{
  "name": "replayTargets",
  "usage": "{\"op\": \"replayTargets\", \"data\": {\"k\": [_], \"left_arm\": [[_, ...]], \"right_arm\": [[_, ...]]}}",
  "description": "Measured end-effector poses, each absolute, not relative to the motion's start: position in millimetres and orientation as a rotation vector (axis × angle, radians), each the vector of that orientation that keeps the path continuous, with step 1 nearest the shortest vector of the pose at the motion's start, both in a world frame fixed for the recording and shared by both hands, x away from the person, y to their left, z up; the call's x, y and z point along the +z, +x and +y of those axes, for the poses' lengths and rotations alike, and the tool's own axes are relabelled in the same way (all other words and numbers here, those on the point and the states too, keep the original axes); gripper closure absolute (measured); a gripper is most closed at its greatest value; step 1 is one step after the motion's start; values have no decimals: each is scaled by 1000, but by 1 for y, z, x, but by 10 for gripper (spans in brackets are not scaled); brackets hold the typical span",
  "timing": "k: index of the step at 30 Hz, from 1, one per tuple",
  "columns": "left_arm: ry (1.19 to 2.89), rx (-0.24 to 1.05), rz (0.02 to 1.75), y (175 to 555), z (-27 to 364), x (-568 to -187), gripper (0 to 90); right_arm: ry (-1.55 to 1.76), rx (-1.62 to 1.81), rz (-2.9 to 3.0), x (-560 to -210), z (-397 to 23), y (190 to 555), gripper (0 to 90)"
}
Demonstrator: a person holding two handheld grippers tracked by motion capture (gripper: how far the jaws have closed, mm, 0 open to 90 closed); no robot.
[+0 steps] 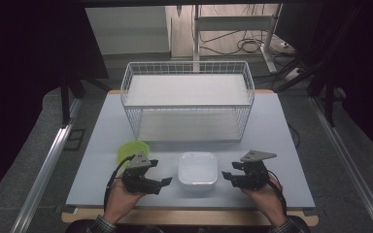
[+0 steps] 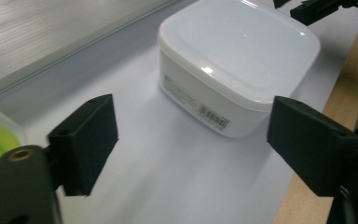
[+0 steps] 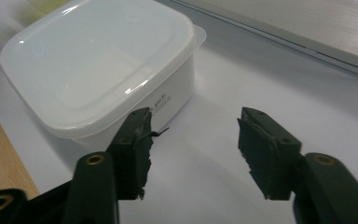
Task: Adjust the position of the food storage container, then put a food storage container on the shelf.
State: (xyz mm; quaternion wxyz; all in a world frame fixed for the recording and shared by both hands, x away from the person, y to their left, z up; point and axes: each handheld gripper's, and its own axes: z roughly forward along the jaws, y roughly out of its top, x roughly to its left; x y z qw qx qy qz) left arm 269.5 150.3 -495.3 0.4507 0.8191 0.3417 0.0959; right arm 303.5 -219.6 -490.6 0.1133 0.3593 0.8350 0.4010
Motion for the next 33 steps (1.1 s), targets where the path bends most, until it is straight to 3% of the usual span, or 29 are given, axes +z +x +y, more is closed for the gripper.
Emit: {"op": "replayTargets", "data": {"k": [3,7,14,20,27,33], "left_arm": [[2030,233,836,270,147,-496,112],[2014,214,837,272,145,-497,65],[2012,188,777,277,136,-495,38],[2063,118,827,286,119,-492,31],[2089,65,833,298,106,-493,39],[2098,-9,850,309,97,-502,33]], "right_arm": [[1043,1180,2447,-490,-219,304,365],[1016,1203,2461,-490,-218,305,256],[993,1232,2463,-484,-215,304,159],[1018,1253,2540,-483,-206,306,59],[1031,1254,2607,-484,-192,312,62],[1116,1314,2683,-489,-185,326,119]]}}
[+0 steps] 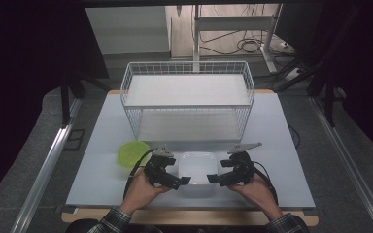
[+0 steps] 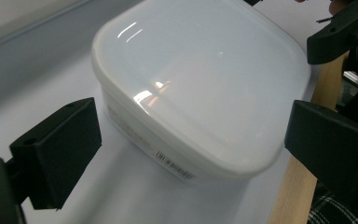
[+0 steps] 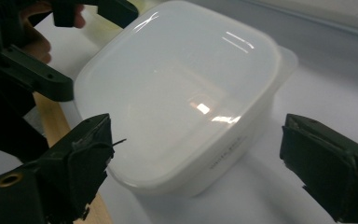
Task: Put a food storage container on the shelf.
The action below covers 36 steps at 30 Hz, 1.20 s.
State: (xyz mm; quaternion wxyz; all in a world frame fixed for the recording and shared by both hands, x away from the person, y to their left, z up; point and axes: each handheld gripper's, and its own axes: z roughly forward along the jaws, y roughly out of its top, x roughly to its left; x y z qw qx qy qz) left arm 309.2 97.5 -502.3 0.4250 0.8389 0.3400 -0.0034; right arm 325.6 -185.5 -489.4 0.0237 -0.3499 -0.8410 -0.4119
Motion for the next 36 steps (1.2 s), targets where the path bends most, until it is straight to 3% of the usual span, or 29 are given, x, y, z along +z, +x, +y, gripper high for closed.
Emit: {"op": "replayTargets", "data": {"k": [4,8,10,12,14,16,17,22,29,33,36], "left_arm": [[2085,-79,852,316,95,-505,44],[2070,-113,880,317,99,-506,83],[2056,-119,906,316,104,-504,160],[2034,-138,936,314,107,-503,291],[2028,-131,954,311,109,-500,318],[2021,-109,979,306,111,-496,397],[2019,-99,979,304,112,-495,477],[1984,-94,1026,289,117,-490,600],[1952,-85,1050,280,119,-492,618],[1902,-130,1072,281,121,-498,560],[1902,-118,1088,279,121,-496,595]], "right_arm": [[-1083,-1236,-2566,-493,-179,331,172],[-1126,-1206,-2568,-488,-181,332,304],[-1148,-1201,-2559,-484,-185,331,402],[-1188,-1190,-2527,-481,-189,328,499],[-1205,-1188,-2516,-480,-190,327,522],[-1241,-1183,-2487,-478,-192,325,575],[-1264,-1186,-2472,-476,-193,321,613],[-1327,-1220,-2427,-474,-195,311,678],[-1381,-1249,-2363,-473,-196,304,729],[-1388,-1265,-2329,-473,-196,305,749],[-1395,-1264,-2326,-473,-196,304,747]]}}
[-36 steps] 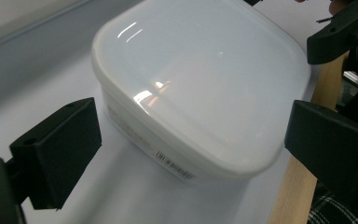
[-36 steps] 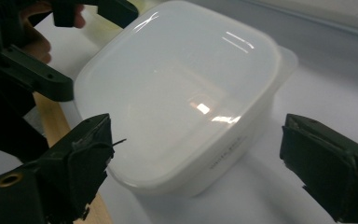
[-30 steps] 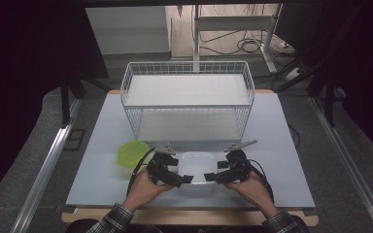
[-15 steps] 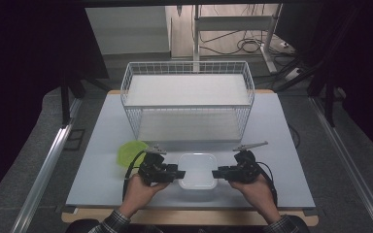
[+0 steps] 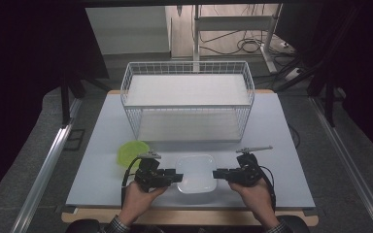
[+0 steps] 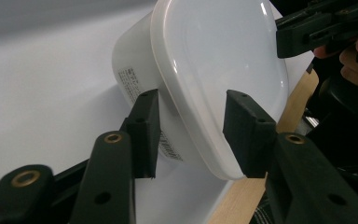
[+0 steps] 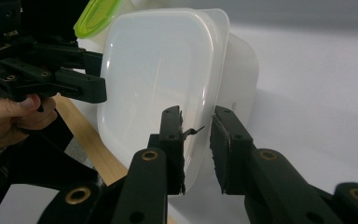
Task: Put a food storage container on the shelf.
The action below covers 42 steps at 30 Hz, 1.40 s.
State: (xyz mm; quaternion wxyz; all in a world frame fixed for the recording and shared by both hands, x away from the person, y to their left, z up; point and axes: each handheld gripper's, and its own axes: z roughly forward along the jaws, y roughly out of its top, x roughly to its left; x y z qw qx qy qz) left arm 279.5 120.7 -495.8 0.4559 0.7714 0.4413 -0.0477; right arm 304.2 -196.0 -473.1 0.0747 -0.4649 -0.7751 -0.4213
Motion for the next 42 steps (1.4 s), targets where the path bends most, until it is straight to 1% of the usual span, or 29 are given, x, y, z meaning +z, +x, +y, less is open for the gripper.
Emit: {"op": "replayTargets", "data": {"k": [1,4,7,9,19,24,42], "left_arm": [[1901,-109,1094,279,120,-495,625],[1875,-112,1105,278,121,-493,666],[1833,-130,1104,279,125,-493,747],[1819,-132,1117,281,126,-494,773],[1828,-38,1123,285,125,-487,781],[1824,16,1108,289,125,-474,783],[1797,139,1063,304,130,-427,785]], "right_arm": [[-1403,-1261,-2325,-473,-196,304,746],[-1417,-1260,-2318,-474,-197,303,749],[-1439,-1276,-2318,-474,-199,302,788],[-1435,-1297,-2368,-472,-196,301,791],[-1405,-1368,-2471,-465,-189,301,792],[-1385,-1424,-2483,-458,-189,305,792],[-1336,-1571,-2497,-419,-183,324,791]]}}
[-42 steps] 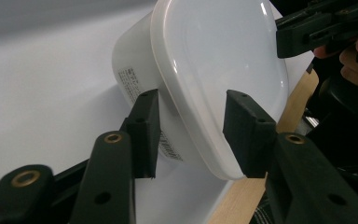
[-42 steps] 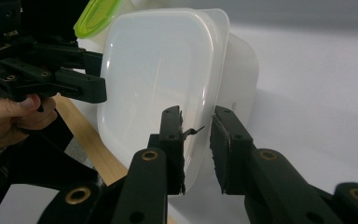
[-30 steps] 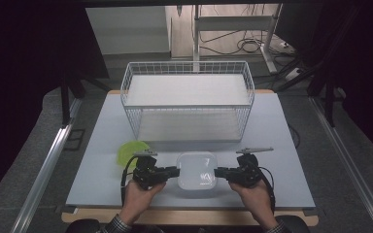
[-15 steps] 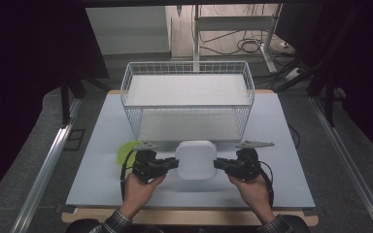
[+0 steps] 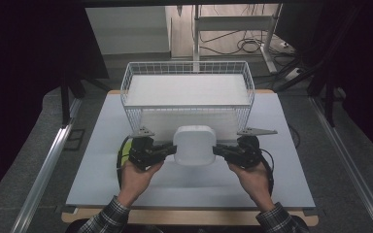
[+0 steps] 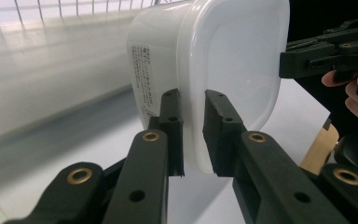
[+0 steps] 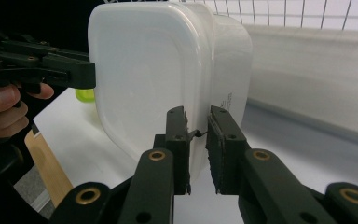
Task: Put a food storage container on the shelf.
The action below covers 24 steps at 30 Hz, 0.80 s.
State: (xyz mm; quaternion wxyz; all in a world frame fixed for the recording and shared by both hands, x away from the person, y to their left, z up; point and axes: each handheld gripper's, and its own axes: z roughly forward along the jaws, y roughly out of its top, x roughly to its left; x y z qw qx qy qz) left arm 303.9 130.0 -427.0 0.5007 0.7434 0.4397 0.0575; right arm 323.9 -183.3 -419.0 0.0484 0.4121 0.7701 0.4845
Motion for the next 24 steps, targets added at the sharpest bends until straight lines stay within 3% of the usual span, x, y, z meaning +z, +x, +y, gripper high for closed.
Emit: {"op": "replayTargets", "data": {"k": [24], "left_arm": [[1763,225,1008,329,143,-364,784]], "right_arm": [[1167,1529,2302,-356,-171,353,790]]}}
